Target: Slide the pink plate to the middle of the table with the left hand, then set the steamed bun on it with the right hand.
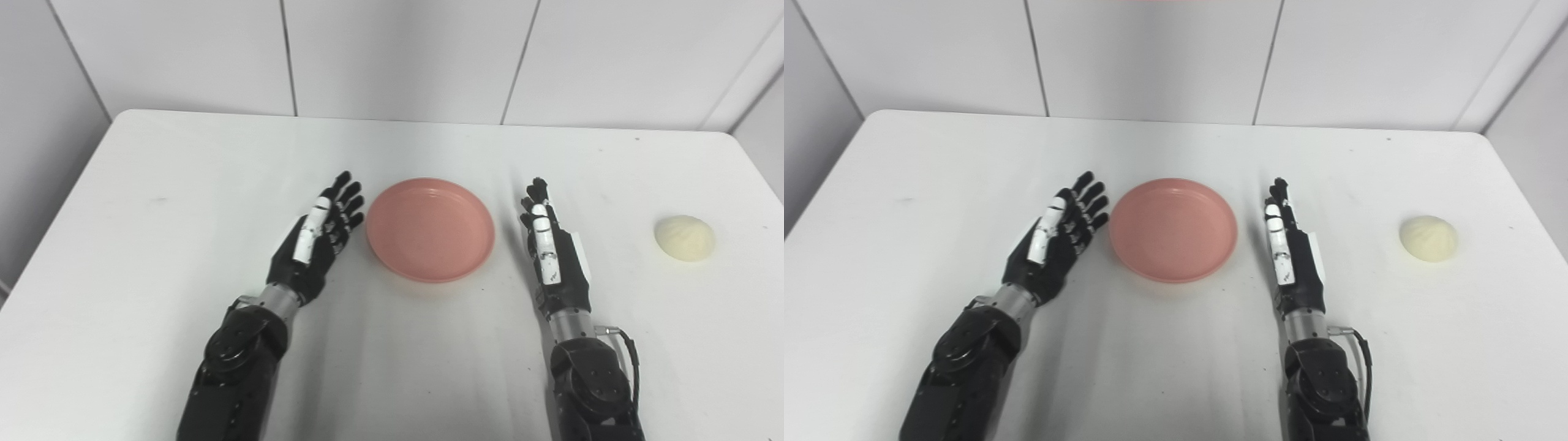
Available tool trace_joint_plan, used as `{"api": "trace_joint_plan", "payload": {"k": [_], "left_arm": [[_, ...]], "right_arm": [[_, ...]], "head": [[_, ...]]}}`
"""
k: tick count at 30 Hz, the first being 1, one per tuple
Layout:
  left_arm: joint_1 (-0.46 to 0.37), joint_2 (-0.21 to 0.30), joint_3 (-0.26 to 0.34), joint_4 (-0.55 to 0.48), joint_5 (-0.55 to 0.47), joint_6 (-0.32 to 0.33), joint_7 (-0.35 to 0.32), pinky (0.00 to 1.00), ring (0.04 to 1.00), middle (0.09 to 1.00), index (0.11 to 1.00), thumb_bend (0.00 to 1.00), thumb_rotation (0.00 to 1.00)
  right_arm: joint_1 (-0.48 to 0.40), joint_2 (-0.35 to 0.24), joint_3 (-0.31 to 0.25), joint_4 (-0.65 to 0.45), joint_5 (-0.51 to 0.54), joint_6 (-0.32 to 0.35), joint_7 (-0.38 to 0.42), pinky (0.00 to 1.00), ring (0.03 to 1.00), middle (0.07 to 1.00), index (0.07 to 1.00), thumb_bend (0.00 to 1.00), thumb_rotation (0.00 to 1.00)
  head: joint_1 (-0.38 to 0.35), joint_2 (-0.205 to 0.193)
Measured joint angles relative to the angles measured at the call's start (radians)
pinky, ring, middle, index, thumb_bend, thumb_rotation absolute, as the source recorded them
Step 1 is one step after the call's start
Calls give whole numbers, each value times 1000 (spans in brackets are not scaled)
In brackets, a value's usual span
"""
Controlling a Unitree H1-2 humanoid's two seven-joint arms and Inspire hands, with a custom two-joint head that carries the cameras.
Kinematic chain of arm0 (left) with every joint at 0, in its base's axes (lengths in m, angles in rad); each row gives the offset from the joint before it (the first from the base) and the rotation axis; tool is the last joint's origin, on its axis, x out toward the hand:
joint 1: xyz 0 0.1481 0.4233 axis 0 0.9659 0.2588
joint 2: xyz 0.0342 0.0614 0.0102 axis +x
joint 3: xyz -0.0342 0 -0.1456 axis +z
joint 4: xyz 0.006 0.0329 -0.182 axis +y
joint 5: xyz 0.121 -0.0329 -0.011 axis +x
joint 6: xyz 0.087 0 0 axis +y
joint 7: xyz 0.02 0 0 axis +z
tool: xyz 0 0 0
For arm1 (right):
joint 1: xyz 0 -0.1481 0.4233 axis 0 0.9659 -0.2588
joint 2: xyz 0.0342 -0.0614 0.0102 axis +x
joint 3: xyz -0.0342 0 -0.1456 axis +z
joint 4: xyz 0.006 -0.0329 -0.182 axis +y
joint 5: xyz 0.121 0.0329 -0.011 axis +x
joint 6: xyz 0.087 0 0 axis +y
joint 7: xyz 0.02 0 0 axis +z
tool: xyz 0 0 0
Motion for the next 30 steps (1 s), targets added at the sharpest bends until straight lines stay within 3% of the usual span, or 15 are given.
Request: {"api": "trace_joint_plan", "payload": {"k": [6, 10, 11, 13, 17, 21, 25, 30], "left_arm": [[0, 11, 6, 1, -11, 0, -15, 1000, 994, 994, 998, 338, 1000], [0, 20, 8, 1, -17, 0, -22, 1000, 994, 993, 1000, 343, 1000], [0, 25, 10, 2, -21, 0, -25, 1000, 997, 994, 1000, 345, 1000], [0, 34, 18, 9, -37, 0, -37, 1000, 999, 998, 1000, 357, 1000], [-5, 49, 31, 22, -56, -3, -58, 1000, 998, 991, 1000, 359, 1000], [-11, 61, 38, 32, -62, -5, -69, 1000, 997, 987, 1000, 355, 1000], [-24, 67, 46, 59, -76, -16, -82, 1000, 1000, 992, 1000, 366, 1000], [-26, 71, 51, 67, -76, -28, -98, 1000, 1000, 993, 1000, 369, 1000]], "right_arm": [[-60, -62, -25, -73, -75, -4, -38, 1000, 979, 982, 999, 698, 987], [-92, -76, -28, -152, -129, 7, -44, 954, 961, 985, 1000, 674, 980], [-100, -85, -32, -164, -143, 12, -44, 932, 947, 983, 1000, 679, 964], [-105, -121, -38, -194, -213, 26, -47, 840, 891, 969, 1000, 699, 985], [-110, -222, -38, -259, -371, 100, -33, 684, 823, 950, 986, 817, 905], [-119, -317, -36, -314, -439, 211, 43, 694, 826, 938, 984, 887, 792], [-129, -444, -2, -388, -542, 334, 186, 658, 810, 921, 966, 931, 666], [-143, -570, 17, -406, -629, 459, 336, 660, 810, 927, 941, 968, 586]], "head": [[-63, -15], [-130, -20], [-172, -21], [-177, -22], [-227, -32], [-250, -38], [-266, -43], [-281, -48]]}}
